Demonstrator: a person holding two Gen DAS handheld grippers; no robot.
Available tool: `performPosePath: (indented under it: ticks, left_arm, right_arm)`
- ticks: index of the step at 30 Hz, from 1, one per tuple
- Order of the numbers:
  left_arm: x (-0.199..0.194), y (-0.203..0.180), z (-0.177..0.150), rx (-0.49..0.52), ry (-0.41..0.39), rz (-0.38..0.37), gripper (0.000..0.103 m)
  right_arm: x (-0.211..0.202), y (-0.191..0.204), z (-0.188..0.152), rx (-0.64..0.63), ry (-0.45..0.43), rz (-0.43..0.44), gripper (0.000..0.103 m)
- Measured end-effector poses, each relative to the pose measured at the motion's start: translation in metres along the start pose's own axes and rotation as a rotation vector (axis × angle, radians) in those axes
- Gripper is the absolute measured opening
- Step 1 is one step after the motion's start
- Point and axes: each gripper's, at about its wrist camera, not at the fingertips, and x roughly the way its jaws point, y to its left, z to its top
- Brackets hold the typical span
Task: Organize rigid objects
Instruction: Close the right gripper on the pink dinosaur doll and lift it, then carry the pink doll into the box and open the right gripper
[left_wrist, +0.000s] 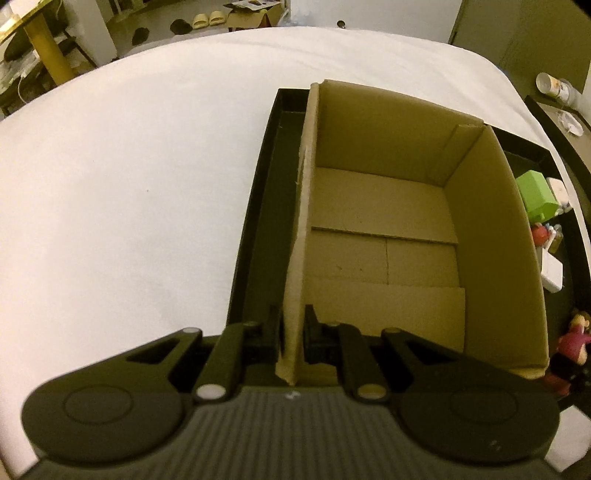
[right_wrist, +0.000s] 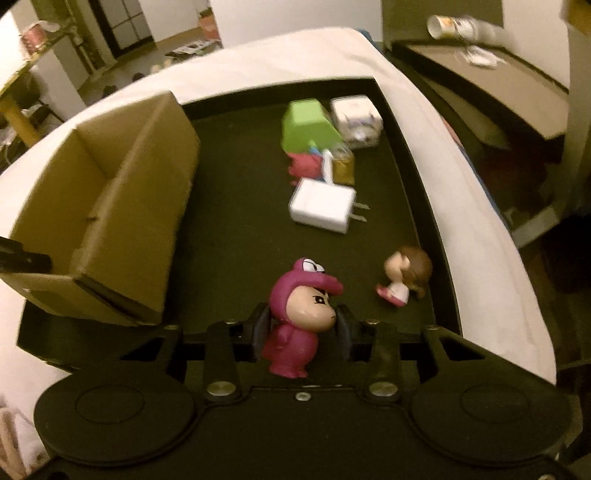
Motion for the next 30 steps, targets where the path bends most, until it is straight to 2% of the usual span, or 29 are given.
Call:
performPosePath:
  ticks: [10, 19, 30]
  left_arm:
    - [-0.003, -0.015, -0.002, 0.031, -0.019, 0.039, 0.010]
    - [-0.005, -0.032, -0.004, 0.094, -0.049, 0.070, 0.010]
    - [-0.012, -0.029, -0.004, 0.084, -0.060, 0.052, 0.009]
  right_arm:
    - [-0.023, 0.030, 0.029, -0.059, -0.077, 0.029, 0.038]
    - [-0.038, 0.059, 0.052, -0.137, -0.122, 0.095, 0.038]
    - [-0.039, 0.103, 0.063, -0.271, -0.136, 0.188, 0.038]
